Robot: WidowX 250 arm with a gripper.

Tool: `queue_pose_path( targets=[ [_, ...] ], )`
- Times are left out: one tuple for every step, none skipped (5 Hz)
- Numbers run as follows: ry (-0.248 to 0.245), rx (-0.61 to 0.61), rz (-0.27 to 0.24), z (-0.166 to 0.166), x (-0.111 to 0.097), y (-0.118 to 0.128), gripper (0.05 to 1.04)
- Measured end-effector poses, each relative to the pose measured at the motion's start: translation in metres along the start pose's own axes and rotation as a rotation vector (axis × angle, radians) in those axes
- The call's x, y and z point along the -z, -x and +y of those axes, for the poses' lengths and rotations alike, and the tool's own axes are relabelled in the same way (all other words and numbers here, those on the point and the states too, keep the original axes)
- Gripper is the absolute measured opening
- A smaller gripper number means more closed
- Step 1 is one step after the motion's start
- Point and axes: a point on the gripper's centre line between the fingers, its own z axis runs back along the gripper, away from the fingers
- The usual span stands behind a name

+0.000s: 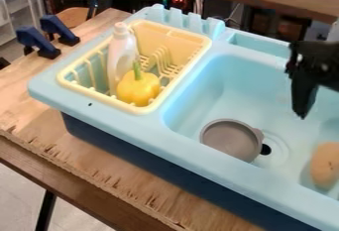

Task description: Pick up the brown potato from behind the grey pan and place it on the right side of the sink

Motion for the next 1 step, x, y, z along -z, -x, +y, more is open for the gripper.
queue_pose_path(
  targets=[
    [-0.045,-0.007,0.12,0.0126,-0.0249,0.003,1.011]
  ],
)
